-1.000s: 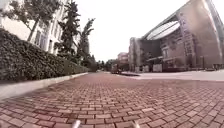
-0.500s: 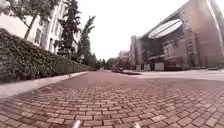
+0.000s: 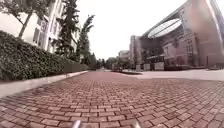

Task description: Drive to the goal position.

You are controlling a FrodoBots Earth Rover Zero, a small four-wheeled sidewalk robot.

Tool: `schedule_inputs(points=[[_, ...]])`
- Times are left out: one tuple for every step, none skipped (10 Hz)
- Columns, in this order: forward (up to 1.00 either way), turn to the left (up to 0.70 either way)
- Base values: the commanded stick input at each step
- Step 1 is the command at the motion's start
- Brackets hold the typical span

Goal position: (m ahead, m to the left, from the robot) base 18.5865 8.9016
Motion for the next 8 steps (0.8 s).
schedule_inputs(points=[[0.70,0.00],[0.70,0.00],[0.70,0.00],[0.70,0.00],[0.70,0.00],[0.70,0.00],[0.70,0.00],[0.70,0.00]])
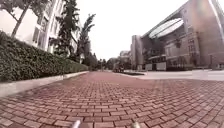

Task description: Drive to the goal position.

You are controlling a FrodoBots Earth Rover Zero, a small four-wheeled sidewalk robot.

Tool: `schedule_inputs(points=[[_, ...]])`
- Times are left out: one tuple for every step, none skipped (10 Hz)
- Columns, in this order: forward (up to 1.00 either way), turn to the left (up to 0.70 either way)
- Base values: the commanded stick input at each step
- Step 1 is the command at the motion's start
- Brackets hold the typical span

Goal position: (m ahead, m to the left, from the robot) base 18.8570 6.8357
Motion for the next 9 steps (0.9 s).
schedule_inputs(points=[[0.70,0.00],[0.70,0.00],[0.70,0.00],[0.70,0.00],[0.70,0.00],[0.70,0.00],[0.70,0.00],[0.70,0.00],[0.70,0.00]])
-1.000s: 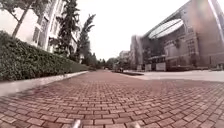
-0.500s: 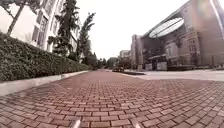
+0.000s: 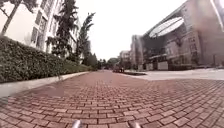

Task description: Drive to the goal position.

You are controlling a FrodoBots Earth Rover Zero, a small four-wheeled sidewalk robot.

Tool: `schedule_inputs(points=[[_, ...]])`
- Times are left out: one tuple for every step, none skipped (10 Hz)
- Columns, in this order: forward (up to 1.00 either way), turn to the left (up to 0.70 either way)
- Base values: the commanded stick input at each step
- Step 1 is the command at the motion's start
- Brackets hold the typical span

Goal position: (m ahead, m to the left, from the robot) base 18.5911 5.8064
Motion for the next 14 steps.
schedule_inputs(points=[[0.70,0.00],[0.70,0.00],[0.70,0.00],[0.70,0.00],[0.70,0.00],[0.70,0.00],[0.70,0.00],[0.70,0.00],[0.70,0.00],[0.70,0.00],[0.70,0.00],[0.70,0.00],[0.70,-0.01],[0.70,-0.02]])
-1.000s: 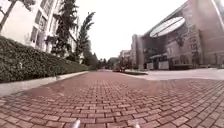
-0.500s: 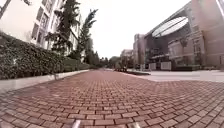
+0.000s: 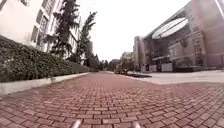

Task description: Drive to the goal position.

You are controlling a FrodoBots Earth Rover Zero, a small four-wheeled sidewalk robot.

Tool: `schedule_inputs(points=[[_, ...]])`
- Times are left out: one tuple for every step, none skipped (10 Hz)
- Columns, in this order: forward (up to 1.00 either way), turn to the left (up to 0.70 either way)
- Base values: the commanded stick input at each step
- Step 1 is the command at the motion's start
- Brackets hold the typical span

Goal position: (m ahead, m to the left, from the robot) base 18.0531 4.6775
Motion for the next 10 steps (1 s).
schedule_inputs(points=[[0.70,-0.01],[0.70,0.00],[0.70,0.00],[0.70,-0.01],[0.70,-0.11],[0.70,-0.12],[0.70,-0.08],[0.70,-0.01],[0.70,0.00],[0.70,0.00]])
